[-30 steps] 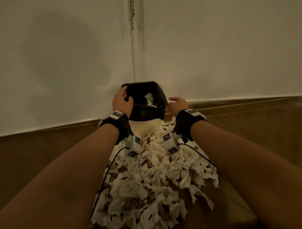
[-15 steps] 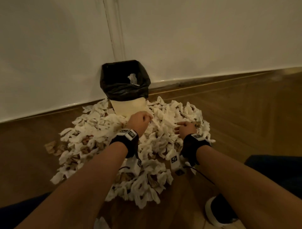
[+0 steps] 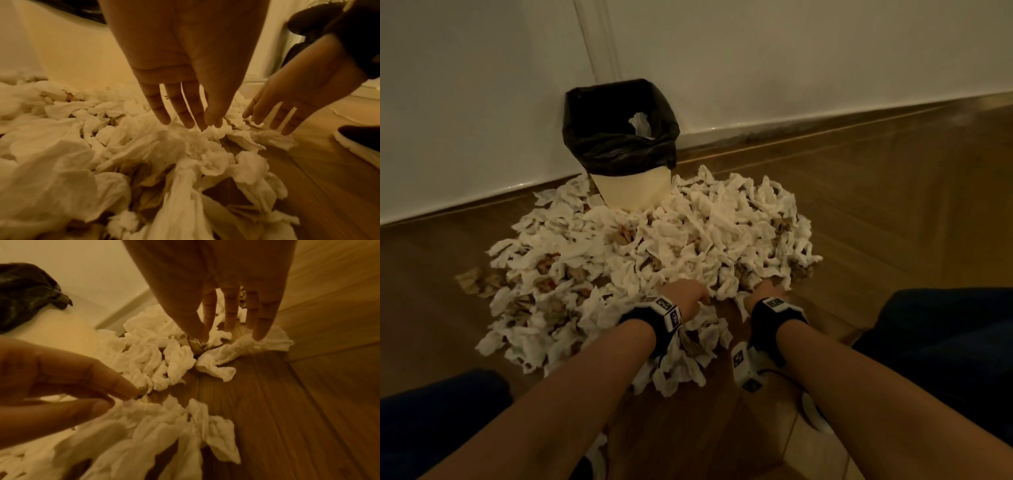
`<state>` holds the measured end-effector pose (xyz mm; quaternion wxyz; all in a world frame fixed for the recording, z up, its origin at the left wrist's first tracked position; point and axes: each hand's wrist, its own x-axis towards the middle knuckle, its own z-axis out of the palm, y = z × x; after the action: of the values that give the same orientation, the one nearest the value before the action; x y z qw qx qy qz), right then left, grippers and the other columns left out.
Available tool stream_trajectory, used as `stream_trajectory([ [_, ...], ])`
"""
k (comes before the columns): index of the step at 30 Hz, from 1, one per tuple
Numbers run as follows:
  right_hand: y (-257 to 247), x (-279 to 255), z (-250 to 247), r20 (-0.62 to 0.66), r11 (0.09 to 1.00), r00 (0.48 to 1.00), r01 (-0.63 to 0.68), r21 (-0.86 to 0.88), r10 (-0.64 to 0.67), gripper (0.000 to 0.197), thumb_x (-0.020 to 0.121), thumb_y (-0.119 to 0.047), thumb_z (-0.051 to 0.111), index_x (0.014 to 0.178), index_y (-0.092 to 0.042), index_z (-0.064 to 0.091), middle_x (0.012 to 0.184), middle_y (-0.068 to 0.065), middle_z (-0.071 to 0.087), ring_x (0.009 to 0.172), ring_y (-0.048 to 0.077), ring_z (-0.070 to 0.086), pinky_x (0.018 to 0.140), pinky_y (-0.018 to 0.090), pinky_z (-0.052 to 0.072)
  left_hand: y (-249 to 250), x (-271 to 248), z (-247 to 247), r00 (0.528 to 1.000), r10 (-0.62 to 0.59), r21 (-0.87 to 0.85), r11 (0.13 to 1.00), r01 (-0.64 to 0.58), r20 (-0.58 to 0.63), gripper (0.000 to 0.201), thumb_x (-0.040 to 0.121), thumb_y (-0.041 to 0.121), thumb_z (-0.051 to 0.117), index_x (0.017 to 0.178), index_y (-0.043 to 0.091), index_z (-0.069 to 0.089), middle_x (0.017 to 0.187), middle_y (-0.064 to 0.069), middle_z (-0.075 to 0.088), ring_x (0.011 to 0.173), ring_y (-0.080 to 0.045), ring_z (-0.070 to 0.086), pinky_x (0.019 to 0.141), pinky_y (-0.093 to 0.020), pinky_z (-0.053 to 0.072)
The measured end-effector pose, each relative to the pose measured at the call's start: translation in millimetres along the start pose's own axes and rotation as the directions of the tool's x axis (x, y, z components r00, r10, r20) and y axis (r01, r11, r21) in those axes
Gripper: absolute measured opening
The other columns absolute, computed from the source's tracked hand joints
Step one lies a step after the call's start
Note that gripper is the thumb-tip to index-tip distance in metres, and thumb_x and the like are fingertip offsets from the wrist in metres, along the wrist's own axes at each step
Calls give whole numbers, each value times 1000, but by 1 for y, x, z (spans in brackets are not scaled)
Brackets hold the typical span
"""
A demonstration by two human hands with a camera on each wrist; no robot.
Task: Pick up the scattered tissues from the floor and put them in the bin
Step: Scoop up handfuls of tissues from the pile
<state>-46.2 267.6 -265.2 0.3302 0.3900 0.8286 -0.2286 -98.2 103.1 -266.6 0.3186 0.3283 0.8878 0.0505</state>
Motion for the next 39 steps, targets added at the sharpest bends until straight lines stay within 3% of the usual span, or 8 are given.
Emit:
stream_trajectory([
  [3,2,0,14,44,997,996,72,9,-72,56,99,-37,39,148,-19,20,155,8,17,137,35,28,106,52,35,3,3,5,1000,23,129,991,-23,7,35,96,17,46,129,27,52,130,-2,46,118,-24,46,81,-32,41],
  [11,6,-4,38,107,926,954,297,-233,-280,62,88,-41,58,140,-19,32,146,9,26,135,38,23,110,47,23,1,6,21,995,-51,297,955,23,88,52,92,33,52,141,35,33,144,-2,31,133,-29,28,106,-50,27],
  [17,12,-7,53,57,914,944,330,-237,-326,100,68,-51,75,145,-23,17,145,9,21,132,41,22,109,49,26,-6,7,27,1000,-25,401,916,29,-15,34,92,44,45,121,29,54,127,0,52,122,-24,41,106,-49,24],
  [21,14,-8,59,77,921,942,335,-199,-327,94,70,-42,76,143,-36,17,145,4,16,134,43,17,105,55,31,-9,7,15,996,-4,210,977,24,-93,35,92,43,47,114,20,62,113,-7,60,105,-27,56,89,-39,48],
  [26,16,-8,60,139,927,949,308,-213,-283,71,83,-30,67,140,-32,26,148,10,12,132,44,23,101,52,40,-10,7,3,986,-45,-54,998,37,-163,28,90,36,51,111,19,57,111,-9,51,96,-30,55,78,-34,43],
  [29,21,-8,60,128,925,947,315,-213,-293,56,89,-18,58,139,-23,32,147,15,14,126,44,37,99,46,44,-11,7,6,976,-43,-127,992,16,-213,23,92,18,50,113,19,58,116,-10,45,90,-27,53,72,-29,40],
  [35,24,-6,43,62,924,953,304,-232,-297,28,95,-15,48,119,-3,58,129,16,51,117,29,52,95,32,43,-18,6,2,977,-85,-228,973,39,-194,48,86,-15,38,110,14,67,128,-12,44,114,-27,48,92,-30,42],
  [39,21,-5,26,19,936,951,306,-173,-307,27,95,-16,50,114,-5,66,120,15,61,110,28,57,92,32,47,-19,4,-14,969,-193,-385,915,123,-151,41,92,-1,38,120,14,64,142,-12,44,121,-27,50,81,-26,43],
])
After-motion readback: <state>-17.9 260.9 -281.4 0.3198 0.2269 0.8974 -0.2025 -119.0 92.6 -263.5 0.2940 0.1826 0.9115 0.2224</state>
